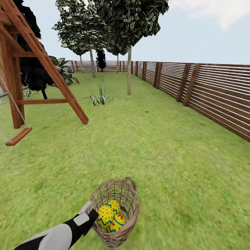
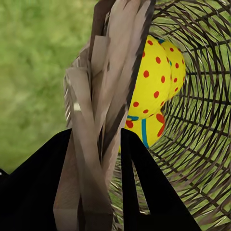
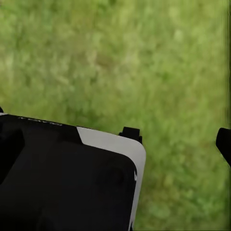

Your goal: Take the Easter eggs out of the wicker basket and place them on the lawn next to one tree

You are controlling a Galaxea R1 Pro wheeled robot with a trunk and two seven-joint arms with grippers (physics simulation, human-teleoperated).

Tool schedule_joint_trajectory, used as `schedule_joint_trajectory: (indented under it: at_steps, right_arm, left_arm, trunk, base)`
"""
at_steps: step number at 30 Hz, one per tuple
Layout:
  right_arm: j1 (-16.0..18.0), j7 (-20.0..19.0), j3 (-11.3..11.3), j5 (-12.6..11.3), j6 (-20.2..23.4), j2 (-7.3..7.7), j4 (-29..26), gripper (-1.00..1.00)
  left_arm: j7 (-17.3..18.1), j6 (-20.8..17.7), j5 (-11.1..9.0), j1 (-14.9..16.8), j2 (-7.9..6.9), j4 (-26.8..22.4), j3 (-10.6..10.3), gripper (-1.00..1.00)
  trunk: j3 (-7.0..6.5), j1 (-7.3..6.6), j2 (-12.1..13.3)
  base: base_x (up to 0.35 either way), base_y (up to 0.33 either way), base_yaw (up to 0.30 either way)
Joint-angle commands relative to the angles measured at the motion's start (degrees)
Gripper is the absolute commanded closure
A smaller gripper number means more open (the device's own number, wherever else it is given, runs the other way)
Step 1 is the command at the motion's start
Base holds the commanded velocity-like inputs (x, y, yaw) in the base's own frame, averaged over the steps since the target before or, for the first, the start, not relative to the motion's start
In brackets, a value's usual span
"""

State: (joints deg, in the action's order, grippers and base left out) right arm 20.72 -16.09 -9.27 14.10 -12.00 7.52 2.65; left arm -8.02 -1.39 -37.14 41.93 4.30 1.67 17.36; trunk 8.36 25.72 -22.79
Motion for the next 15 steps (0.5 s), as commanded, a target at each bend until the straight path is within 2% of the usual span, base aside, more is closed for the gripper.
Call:
schedule_joint_trajectory:
  at_steps: [1, 15]
  right_arm:
    - [0.1, -0.1, -0.5, 0.5, -0.4, 0.04, 0.2, -1.0]
    - [0.1, 0.1, -0.5, 0.5, -0.3, -0.03, 0.2, -1.0]
  left_arm:
    - [-0.2, -0.1, 0.3, 0.1, 0.0, 0.0, 0.7, 1.0]
    - [-0.2, 0.0, 0.3, 0.1, -0.09, -0.1, 0.7, 1.0]
  trunk:
    - [0.11, 0.07, -0.1]
    - [0.11, 0.07, -0.1]
  base:
    - [0.31, -0.14, 0.0]
    - [0.31, -0.14, 0.0]
